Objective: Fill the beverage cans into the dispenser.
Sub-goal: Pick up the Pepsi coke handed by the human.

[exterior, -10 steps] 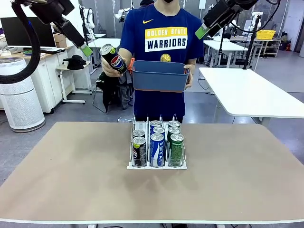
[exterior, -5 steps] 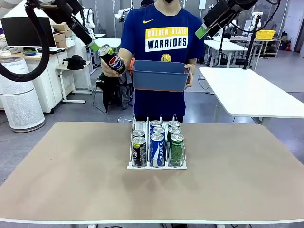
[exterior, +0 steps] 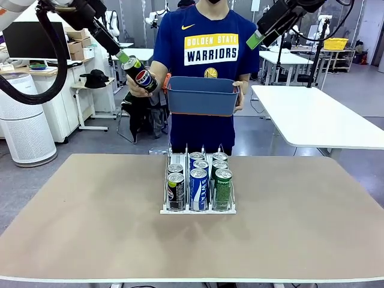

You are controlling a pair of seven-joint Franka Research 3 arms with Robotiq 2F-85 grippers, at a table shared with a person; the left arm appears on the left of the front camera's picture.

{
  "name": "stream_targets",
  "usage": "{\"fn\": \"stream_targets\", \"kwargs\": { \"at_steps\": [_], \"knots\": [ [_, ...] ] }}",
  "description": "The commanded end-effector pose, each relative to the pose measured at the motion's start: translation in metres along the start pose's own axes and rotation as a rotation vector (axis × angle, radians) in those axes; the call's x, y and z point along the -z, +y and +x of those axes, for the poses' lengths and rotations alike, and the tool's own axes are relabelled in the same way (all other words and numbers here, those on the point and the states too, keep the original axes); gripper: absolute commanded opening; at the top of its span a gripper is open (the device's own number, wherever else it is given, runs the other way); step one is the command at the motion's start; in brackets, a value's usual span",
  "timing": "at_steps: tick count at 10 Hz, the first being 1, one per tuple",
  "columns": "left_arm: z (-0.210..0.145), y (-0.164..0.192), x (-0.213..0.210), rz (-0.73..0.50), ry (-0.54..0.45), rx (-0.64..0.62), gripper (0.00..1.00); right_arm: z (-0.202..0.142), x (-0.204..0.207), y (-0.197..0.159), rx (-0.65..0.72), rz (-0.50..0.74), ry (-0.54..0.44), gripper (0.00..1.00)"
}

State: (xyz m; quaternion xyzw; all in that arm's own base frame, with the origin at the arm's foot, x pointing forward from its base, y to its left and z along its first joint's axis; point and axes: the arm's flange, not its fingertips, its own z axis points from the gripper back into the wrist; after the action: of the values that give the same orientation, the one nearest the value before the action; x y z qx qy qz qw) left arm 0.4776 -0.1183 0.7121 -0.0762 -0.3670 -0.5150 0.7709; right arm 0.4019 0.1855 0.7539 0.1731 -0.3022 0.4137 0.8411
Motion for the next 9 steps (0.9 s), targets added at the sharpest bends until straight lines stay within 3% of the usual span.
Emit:
{"fn": "stream_targets", "kwargs": {
  "at_steps": [1, 9],
  "knots": [
    [-0.003, -0.001, -0.001, -0.006, 0.013, -0.013, 1.0, 0.0, 0.0, 0.0, 0.006, 0.009, -0.007, 1.0],
    [-0.012, 0.012, 0.041, -0.024, -0.049, 0.053, 1.0, 0.0, 0.0, 0.0, 0.006, 0.009, -0.007, 1.0]
  ]
}}
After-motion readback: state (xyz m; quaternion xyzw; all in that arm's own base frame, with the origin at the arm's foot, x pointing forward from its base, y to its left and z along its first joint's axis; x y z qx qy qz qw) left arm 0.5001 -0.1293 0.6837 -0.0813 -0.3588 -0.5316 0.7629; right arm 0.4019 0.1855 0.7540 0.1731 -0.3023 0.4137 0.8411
